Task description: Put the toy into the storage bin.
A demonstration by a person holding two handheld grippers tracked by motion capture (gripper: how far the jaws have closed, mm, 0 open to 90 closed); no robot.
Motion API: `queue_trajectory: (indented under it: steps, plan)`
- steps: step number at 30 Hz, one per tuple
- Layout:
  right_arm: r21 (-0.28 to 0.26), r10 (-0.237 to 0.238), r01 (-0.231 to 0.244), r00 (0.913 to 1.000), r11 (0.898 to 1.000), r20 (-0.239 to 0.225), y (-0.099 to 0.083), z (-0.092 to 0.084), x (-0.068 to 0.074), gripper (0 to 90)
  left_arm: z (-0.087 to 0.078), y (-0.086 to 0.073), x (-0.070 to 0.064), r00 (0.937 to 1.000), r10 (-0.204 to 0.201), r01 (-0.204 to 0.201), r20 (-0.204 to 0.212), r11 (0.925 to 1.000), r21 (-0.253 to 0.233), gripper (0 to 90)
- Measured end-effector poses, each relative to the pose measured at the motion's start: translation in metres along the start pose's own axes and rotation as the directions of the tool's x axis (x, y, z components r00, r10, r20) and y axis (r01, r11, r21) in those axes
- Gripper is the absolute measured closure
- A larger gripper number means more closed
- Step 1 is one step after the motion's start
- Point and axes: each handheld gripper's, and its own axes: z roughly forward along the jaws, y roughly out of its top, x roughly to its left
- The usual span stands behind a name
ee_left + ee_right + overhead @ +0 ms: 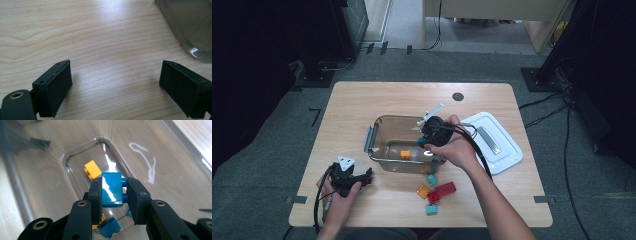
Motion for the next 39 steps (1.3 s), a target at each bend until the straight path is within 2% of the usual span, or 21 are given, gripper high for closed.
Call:
queue_trajectory:
  steps: [8, 11, 18, 22, 28, 39]
  plan:
    - [0.075, 0.011, -0.010, 0.9999, 0.997, -0.001, 0.003, 0.015, -0.001, 67.6, 0.000, 0.000, 0.000, 1.0000, 0.000, 0.000, 0.000, 1.0000, 0.000, 10.6]
    - [0.082, 0.009, -0.009, 0.9999, 0.997, -0.004, 0.004, 0.018, 0.000, 64.2, 0.000, 0.000, 0.000, 1.0000, 0.000, 0.000, 0.000, 1.0000, 0.000, 10.6]
    - [0.035, 0.007, -0.007, 1.0000, 0.999, -0.006, 0.003, 0.011, 0.002, 52.8, 0.000, 0.000, 0.000, 1.0000, 0.000, 0.000, 0.000, 1.0000, 0.000, 10.6]
    - [-0.020, 0.013, -0.013, 0.9999, 1.000, -0.001, 0.000, 0.000, 0.002, 42.1, 0.000, 0.000, 0.000, 1.0000, 0.000, 0.000, 0.000, 1.0000, 0.000, 10.6]
    - [-0.092, -0.018, 0.018, 0.9998, 0.996, 0.005, -0.004, -0.021, 0.005, 28.2, 0.000, 0.000, 0.000, 1.0000, 0.000, 0.000, 0.000, 1.0000, 0.000, 10.6]
    - [-0.179, 0.037, -0.026, 0.9976, 0.983, 0.058, -0.024, -0.059, -0.005, 24.8, 0.000, 0.000, 0.000, 1.0000, 0.000, 0.000, 0.001, 1.0000, 0.001, 10.6]
